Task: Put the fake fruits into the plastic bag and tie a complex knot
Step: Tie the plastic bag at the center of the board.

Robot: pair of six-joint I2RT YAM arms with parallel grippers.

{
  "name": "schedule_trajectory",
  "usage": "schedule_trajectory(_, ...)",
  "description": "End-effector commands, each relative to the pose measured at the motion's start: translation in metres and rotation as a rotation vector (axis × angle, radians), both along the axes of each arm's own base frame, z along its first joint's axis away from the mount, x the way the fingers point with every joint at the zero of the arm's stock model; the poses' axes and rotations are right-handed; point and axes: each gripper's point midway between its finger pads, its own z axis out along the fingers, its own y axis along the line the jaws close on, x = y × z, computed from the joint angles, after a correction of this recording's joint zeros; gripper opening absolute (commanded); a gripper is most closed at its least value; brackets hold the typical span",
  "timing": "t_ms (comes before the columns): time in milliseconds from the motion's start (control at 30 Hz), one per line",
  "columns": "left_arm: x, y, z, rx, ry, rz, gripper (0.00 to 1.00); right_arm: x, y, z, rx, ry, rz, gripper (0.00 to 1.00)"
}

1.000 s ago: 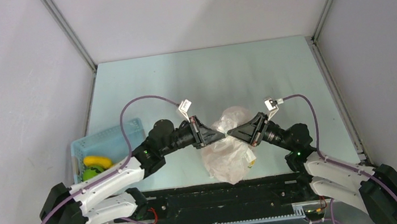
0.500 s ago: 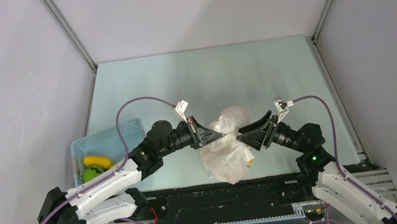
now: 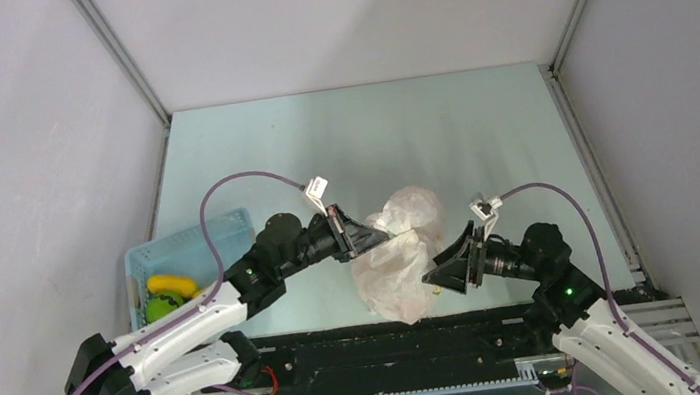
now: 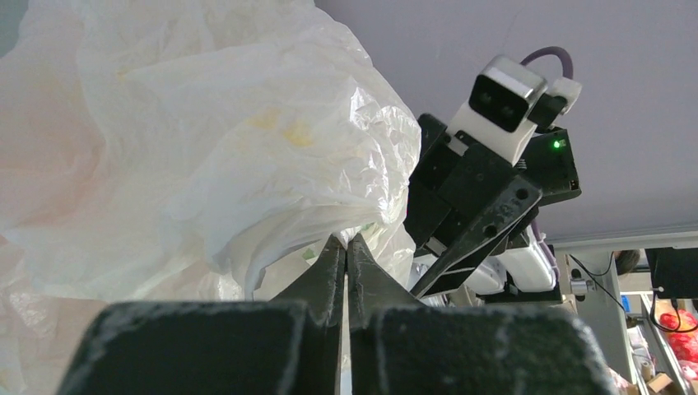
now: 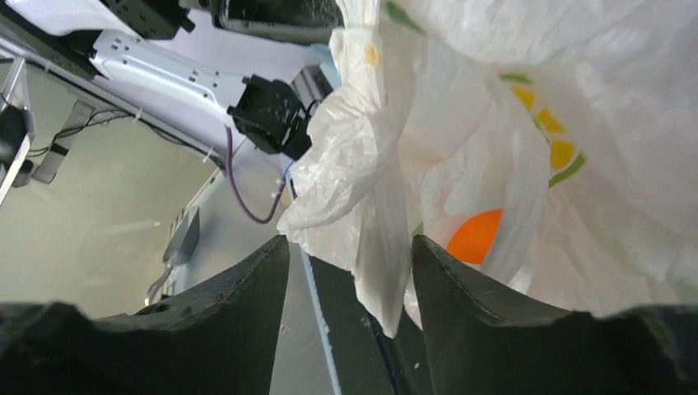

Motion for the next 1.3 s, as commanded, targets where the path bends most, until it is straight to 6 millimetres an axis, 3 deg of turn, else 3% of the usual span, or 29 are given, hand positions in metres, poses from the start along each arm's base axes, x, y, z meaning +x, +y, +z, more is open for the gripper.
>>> schedule_trajectory(0, 0.002, 0.003, 0.014, -0.029, -0.039, 0.022, 0.0, -0.004, 0.006, 0.001, -0.035, -0.012, 0.027, 0.48)
schedule_trajectory(33, 0.002, 0.005, 0.016, -0.032, -0.044, 0.027, 0.0, -0.002, 0.007, -0.002, -0.044, -0.003, 0.015, 0.3)
schedule_trajectory(100, 0.003, 0.012, 0.019, -0.029, -0.058, 0.062, 0.0, 0.005, 0.007, -0.004, -0.054, 0.005, -0.022, 0.09)
schedule_trajectory(167, 0.01, 0.024, 0.023, -0.032, -0.081, 0.136, 0.0, 0.012, 0.003, -0.012, -0.078, 0.026, -0.071, 0.0)
schedule_trajectory(367, 0.015, 0.052, 0.027, -0.066, -0.097, 0.268, 0.0, 0.024, -0.005, -0.024, -0.122, 0.052, -0.163, 0.0)
schedule_trajectory(533, 0.013, 0.06, 0.03, -0.073, -0.103, 0.289, 0.0, 0.031, -0.008, -0.03, -0.142, 0.074, -0.204, 0.0)
schedule_trajectory(600, 0.012, 0.064, 0.041, -0.095, -0.129, 0.294, 0.0, 0.037, -0.011, -0.032, -0.152, 0.081, -0.242, 0.0)
schedule_trajectory(1267, -0.021, 0.041, 0.137, -0.249, -0.435, 0.0, 0.0, 0.067, -0.029, -0.063, -0.303, 0.161, -0.428, 0.0)
